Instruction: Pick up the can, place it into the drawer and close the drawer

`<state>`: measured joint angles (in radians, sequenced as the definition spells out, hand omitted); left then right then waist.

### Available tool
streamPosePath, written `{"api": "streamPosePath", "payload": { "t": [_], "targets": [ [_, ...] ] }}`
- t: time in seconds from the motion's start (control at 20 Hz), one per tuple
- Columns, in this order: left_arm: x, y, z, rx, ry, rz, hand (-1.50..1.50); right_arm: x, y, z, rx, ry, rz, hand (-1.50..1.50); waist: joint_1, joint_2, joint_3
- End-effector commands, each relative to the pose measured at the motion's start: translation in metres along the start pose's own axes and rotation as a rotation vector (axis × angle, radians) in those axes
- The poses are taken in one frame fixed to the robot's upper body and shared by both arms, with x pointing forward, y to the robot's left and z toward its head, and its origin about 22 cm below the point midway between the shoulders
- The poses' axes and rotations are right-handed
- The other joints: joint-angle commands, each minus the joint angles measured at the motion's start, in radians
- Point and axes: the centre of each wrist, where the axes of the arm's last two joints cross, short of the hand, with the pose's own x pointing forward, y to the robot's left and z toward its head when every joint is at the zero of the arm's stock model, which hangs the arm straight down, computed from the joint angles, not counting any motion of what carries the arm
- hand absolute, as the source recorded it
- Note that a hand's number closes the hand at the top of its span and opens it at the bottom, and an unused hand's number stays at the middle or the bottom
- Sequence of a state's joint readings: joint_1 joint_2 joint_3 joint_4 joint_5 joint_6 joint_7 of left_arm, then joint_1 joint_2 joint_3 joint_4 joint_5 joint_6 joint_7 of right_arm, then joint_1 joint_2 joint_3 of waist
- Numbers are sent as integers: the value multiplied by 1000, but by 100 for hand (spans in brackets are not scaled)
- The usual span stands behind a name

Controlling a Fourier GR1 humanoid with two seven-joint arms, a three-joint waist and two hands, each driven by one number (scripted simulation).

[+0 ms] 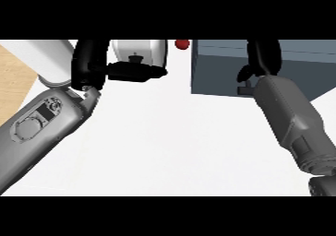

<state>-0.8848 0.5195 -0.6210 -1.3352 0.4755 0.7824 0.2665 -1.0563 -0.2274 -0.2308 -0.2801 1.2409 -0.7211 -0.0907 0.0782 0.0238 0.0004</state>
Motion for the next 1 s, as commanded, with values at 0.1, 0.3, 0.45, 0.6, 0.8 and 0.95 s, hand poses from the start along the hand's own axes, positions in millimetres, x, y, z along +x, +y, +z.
{"api": "streamPosePath", "payload": {
  "t": [0.1, 0.3, 0.45, 0.6, 0.8, 0.95],
  "targets": [
    [-8, 6, 7, -3, -7, -7, -150, 23, -17, -23, -46, -26, -116, -150, 20, 9, 3],
    [-20, 12, 10, 0, -2, -11, -150, 46, -16, -25, -79, -14, -314, -150, 18, 9, 4],
    [-16, 17, 10, 3, -2, -4, -150, 48, -14, -24, -99, 4, -414, -150, 17, 4, 5],
    [-26, 15, 14, 14, 7, -5, -150, 48, -22, -31, -106, 16, -522, -150, 2, 3, 4],
    [-21, 28, 16, 13, 10, 4, -150, 54, -28, -37, -93, 42, -700, -150, -4, -9, 3],
    [-31, 27, 21, 22, 14, -11, -150, 66, -25, -36, -103, 110, -840, -150, -10, -10, 3]
  ]
}}
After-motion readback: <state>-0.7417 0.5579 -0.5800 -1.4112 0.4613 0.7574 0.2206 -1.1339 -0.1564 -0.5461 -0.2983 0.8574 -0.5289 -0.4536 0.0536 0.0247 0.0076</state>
